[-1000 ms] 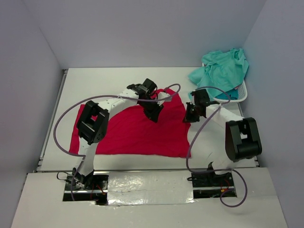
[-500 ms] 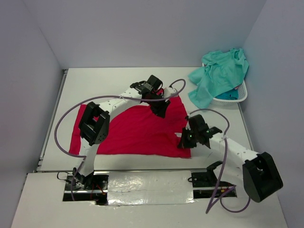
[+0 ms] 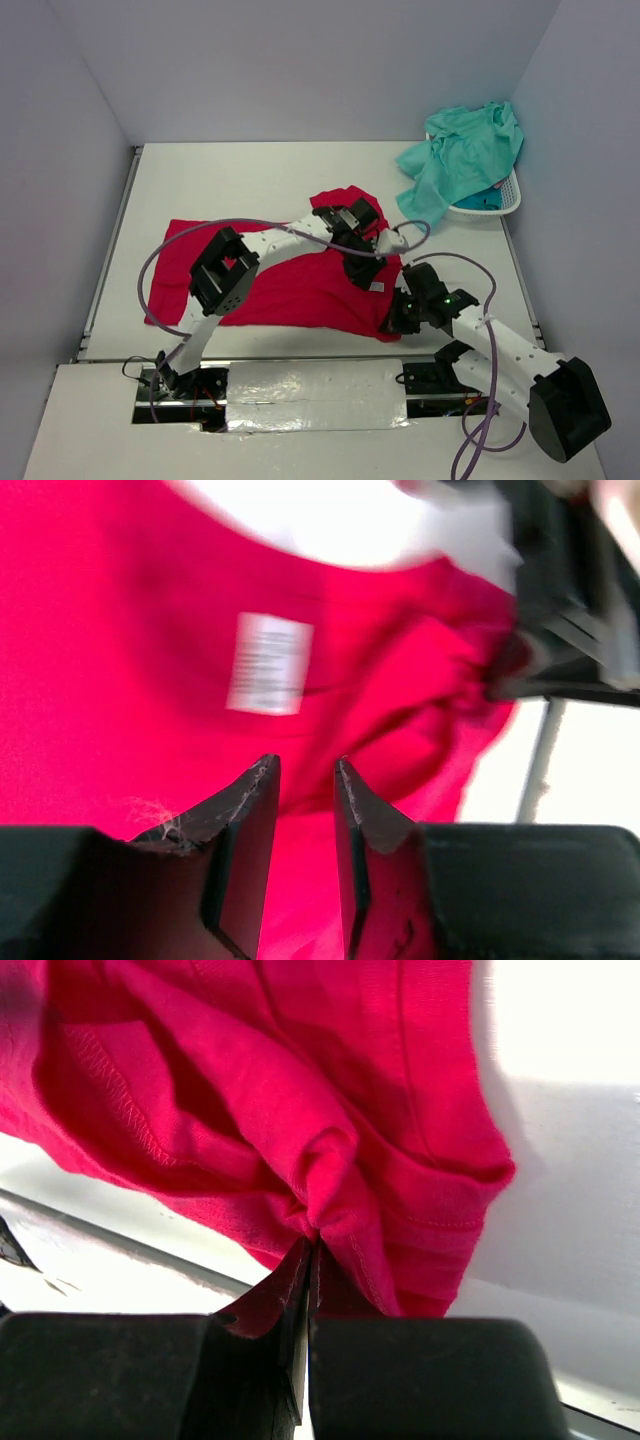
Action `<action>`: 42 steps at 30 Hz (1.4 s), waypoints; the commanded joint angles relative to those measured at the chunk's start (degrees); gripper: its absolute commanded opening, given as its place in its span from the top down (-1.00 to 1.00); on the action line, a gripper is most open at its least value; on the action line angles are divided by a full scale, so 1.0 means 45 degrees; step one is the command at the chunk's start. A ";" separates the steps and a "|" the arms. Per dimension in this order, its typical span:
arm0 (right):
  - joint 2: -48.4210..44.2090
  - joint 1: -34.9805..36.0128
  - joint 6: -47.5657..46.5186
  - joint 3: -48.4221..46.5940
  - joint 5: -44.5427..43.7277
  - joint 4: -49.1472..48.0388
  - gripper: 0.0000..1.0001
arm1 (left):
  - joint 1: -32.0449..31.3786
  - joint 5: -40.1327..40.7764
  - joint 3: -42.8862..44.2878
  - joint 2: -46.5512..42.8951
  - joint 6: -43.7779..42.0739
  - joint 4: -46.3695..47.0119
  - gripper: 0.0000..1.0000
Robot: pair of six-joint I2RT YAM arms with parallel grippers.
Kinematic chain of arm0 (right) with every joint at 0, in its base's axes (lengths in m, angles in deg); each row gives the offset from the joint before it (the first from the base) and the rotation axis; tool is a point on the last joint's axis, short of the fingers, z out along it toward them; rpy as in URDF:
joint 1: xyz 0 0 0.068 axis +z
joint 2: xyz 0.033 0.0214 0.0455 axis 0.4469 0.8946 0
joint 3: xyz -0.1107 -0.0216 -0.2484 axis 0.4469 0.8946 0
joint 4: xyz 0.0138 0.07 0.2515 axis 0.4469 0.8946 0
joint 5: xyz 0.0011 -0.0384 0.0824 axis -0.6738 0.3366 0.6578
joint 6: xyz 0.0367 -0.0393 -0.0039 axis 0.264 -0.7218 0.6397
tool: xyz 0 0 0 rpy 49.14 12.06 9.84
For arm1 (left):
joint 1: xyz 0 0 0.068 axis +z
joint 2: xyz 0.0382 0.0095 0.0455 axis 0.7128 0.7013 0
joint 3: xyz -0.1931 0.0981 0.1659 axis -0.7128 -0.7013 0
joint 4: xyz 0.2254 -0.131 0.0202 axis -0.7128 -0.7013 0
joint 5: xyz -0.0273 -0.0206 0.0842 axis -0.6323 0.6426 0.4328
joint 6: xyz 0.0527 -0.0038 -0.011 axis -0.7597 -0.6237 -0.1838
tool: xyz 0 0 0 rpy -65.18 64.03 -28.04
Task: Fold and stack the t-shirts
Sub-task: Fold the flattened tshirt in 1/3 of the way
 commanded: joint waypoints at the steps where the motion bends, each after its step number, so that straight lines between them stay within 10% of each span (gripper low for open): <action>1: -0.0455 0.0117 0.0439 0.0233 -0.0546 0.0439 1.00 | -0.0673 -0.0787 -0.0651 0.0070 -0.0817 -0.0727 0.18; 21: -0.1296 0.0117 0.0850 0.0234 -0.1327 0.0556 1.00 | -0.1457 0.0735 -0.4480 -0.3913 -0.4508 -0.4986 0.25; 30: -0.1198 0.0117 0.0811 0.0234 -0.1288 0.0536 1.00 | -0.0793 0.2569 -0.3702 -0.4384 -0.1269 -0.0597 0.08; 42: -0.1121 0.0118 0.0830 0.0234 -0.1347 0.0497 1.00 | 0.0048 0.0564 -0.3662 -0.3799 -0.3689 -0.2700 -0.23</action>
